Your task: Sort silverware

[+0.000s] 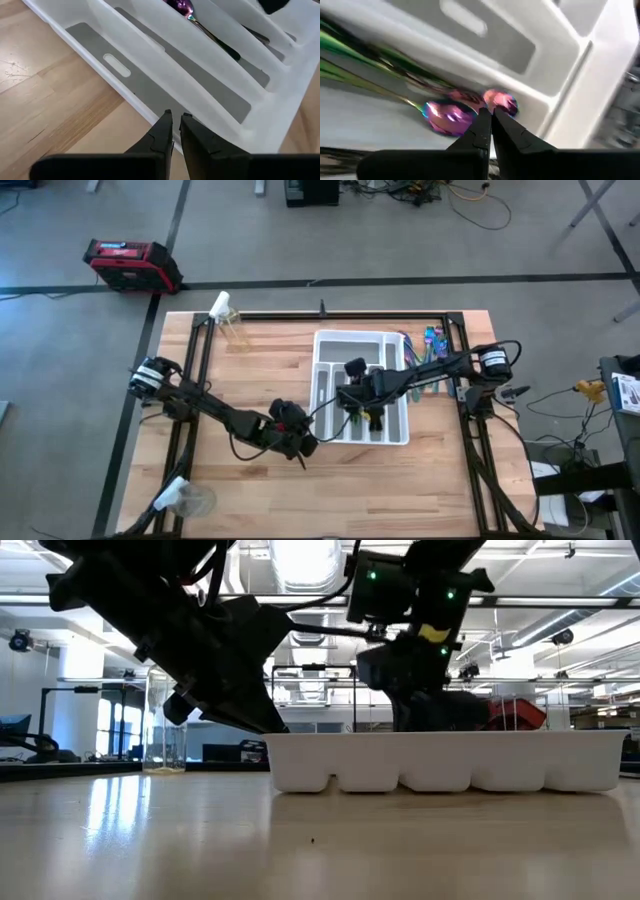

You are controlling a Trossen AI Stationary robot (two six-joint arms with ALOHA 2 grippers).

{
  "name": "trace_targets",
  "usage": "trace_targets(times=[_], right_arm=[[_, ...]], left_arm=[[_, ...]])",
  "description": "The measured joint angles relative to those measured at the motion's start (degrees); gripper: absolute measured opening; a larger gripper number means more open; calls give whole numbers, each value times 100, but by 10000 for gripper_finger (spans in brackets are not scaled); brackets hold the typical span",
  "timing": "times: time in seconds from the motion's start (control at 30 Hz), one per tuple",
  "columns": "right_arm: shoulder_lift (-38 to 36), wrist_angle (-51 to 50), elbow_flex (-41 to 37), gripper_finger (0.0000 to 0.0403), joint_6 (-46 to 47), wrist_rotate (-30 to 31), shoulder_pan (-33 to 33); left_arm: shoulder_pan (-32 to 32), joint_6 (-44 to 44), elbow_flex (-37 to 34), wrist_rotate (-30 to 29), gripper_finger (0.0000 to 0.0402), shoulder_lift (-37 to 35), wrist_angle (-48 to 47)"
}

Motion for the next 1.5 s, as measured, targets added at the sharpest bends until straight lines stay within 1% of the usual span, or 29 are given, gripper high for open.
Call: trace_targets(times=[0.1,0.13,0.2,0.3,0.37,0.63,0.73,0.8,0.87,1.1,1.23,1.33,1.5], right_arm=[[-3,-46,6,0,240,-1059,-3],[22,-61,-7,0,306,-1276,-8],[76,-119,-41,0,373,-1215,-27],[185,-156,-68,0,325,-730,-112],[255,-129,-70,0,240,-542,-196],[391,323,-79,0,-56,-376,-642],[395,356,17,0,96,102,-663],[339,346,48,0,167,219,-653],[263,259,65,0,278,144,-620],[143,-495,93,0,928,-464,-597],[-10,-952,98,0,1285,-498,-450],[-370,-1271,50,0,1570,-526,-148],[-1360,-1275,-184,0,2235,-511,470]], left_arm=[[0,-4,2,4,25,0,6],[2,2,2,5,25,0,18],[2,11,2,9,25,0,22],[2,11,0,10,25,0,33],[2,13,0,11,25,0,35],[2,-5,2,19,25,0,90],[2,-7,2,20,25,0,90],[2,-7,2,19,25,0,90],[2,-7,2,17,25,0,90],[2,11,2,15,25,0,81],[1,12,1,15,25,0,81],[-32,13,2,11,25,0,81],[-137,53,1,-138,25,0,106]])
